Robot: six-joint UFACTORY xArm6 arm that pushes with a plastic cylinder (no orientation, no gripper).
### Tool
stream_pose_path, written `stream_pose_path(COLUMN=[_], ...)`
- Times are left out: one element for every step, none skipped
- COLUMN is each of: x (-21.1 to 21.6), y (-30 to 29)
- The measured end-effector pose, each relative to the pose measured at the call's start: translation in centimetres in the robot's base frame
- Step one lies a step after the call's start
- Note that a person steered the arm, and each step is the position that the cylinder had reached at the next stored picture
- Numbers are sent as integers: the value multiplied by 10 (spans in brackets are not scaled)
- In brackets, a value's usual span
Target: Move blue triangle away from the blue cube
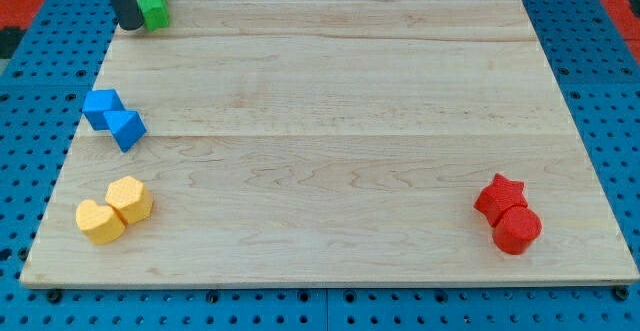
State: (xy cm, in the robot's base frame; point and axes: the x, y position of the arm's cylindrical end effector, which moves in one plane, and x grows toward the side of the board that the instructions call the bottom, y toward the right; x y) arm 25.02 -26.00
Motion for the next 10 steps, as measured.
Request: stream_pose_path(x=[14, 59, 63, 123, 204, 232, 192, 236, 222, 205], y=[12, 3, -45, -42, -21, 61, 97, 87, 16, -7])
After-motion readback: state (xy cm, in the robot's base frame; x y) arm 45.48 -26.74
